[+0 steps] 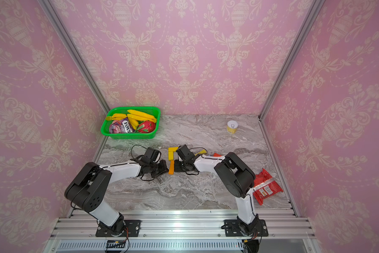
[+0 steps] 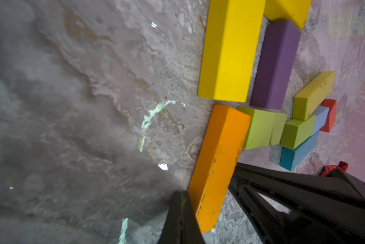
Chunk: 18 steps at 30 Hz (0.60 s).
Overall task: Assemble the letter p with building blocks
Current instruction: Assemble the building block at the center of the board.
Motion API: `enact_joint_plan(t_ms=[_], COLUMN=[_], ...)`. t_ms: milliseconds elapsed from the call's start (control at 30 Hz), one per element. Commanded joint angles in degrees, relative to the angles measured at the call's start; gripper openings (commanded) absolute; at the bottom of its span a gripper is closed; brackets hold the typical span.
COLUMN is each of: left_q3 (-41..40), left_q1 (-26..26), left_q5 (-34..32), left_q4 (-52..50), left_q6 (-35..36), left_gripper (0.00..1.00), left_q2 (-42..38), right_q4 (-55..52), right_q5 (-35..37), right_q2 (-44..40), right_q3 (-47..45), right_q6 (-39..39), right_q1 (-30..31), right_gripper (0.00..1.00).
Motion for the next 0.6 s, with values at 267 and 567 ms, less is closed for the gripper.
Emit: enact_joint_plan(t_ms=[267, 567], left_q3=[1.3, 2.2], left_q1=[-0.8, -0.9], left_q5=[0.5, 0.6], left_q4=[-4.3, -4.1], left_q6=[2.4, 2.5], left_gripper=[0.0, 0.0], left_q2=[1.1, 1.7], right_q4=[-3.5, -4.2], right_q5=[1.2, 1.1], right_q2=[2.7, 3.0], right_q3=[0.1, 1.3], right_q6=[0.7, 0.5], right_q1=[-0.3, -0.3], right_gripper=[0.1, 0.1])
